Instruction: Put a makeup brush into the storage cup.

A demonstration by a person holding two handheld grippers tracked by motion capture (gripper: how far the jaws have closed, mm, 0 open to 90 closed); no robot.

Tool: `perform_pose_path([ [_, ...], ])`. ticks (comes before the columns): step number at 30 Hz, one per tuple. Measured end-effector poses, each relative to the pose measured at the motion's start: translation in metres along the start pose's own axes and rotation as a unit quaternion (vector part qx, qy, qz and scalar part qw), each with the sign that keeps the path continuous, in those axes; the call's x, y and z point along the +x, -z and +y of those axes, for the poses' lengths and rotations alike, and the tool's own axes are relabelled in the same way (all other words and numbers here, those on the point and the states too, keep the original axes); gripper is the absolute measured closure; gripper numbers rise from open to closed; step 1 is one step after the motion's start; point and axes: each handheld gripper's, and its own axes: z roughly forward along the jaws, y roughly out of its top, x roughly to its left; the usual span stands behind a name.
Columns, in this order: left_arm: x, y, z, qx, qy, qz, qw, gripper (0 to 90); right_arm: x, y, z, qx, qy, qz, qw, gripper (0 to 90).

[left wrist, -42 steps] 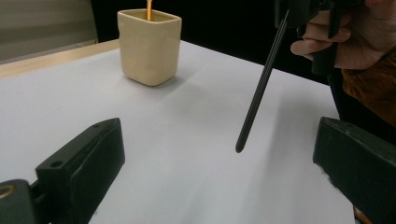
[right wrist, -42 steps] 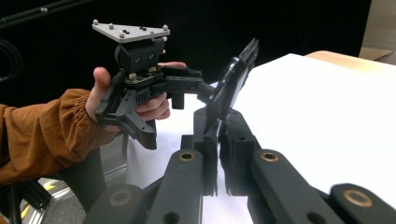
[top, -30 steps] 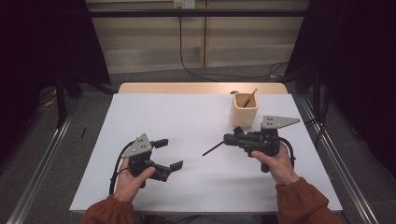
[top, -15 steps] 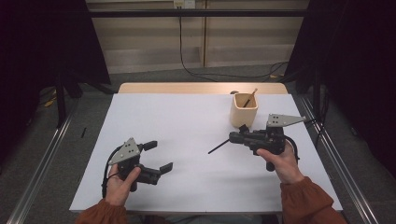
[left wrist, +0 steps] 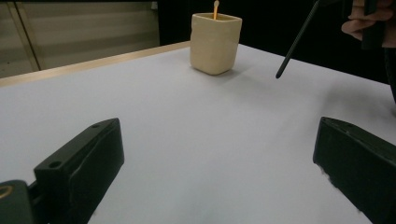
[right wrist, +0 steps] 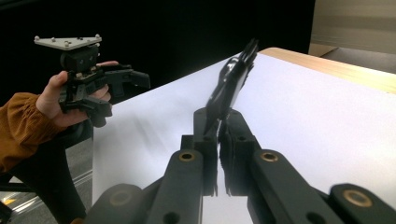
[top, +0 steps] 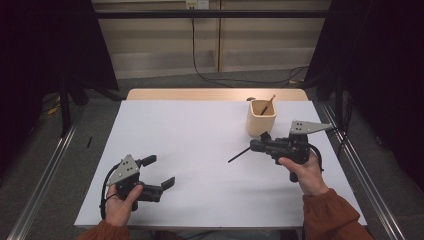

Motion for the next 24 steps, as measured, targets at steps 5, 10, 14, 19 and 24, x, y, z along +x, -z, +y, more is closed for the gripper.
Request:
perform_pose_path([
  [5,-0.001,0.002,0.0,-0.001,-0.002,-0.006,1.0,1.9,-0.003,0.004,0.0,0.002,0.001,-0.007,1.0,85.4],
  [10,0.001,0.002,-0.001,-0.001,0.002,-0.006,1.0,1.9,-0.008,0.014,0.004,-0.002,-0.003,-0.017,0.9998,85.4],
  [14,0.001,0.003,-0.001,0.003,0.005,-0.015,0.9999,2.0,-0.012,0.024,0.01,-0.014,-0.006,-0.028,0.9995,85.4],
  [19,0.0,0.003,-0.001,0.004,0.004,-0.011,0.9999,2.0,-0.017,0.034,0.017,-0.023,-0.006,-0.041,0.9989,85.4],
  [24,0.001,0.002,-0.001,0.007,0.001,-0.016,0.9998,1.9,-0.02,0.042,0.024,-0.036,-0.007,-0.049,0.9981,85.4],
])
